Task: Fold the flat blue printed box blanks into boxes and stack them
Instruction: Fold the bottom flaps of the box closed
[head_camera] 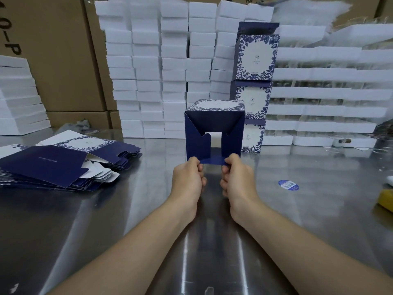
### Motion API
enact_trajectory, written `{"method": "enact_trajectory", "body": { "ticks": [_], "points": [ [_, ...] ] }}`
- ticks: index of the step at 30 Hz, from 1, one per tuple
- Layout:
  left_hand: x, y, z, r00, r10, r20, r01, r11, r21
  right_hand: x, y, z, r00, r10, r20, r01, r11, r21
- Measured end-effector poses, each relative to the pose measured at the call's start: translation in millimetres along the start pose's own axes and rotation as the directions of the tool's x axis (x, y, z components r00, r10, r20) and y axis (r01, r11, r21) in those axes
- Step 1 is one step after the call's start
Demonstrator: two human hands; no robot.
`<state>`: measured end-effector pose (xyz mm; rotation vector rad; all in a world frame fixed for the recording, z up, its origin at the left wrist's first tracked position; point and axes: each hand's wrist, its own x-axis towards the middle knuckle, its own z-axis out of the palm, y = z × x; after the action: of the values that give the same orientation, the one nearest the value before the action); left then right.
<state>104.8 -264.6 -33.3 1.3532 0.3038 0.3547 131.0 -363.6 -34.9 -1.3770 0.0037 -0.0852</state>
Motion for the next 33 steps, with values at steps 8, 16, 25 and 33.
{"method": "enact_trajectory", "body": {
  "ticks": [8,16,25,33],
  "points": [
    [8,8,-13,0.993,0.116,0.007,-0.114,0.984,-0.136,8,2,-3,0.996,-0.064,0.056,0.067,0.996,-0.056],
    [13,8,-15,0.941,0.335,-0.054,-0.339,0.935,-0.104,20,8,-14,0.975,-0.188,0.123,0.223,0.861,-0.458],
    [18,0,-15,0.918,0.394,0.052,-0.397,0.916,0.064,21,9,-18,0.869,-0.485,0.097,0.484,0.792,-0.372],
    [22,-1,-16,0.928,0.373,0.019,-0.373,0.923,0.092,25,5,-20,0.878,-0.477,0.033,0.448,0.797,-0.404]
  ]
}}
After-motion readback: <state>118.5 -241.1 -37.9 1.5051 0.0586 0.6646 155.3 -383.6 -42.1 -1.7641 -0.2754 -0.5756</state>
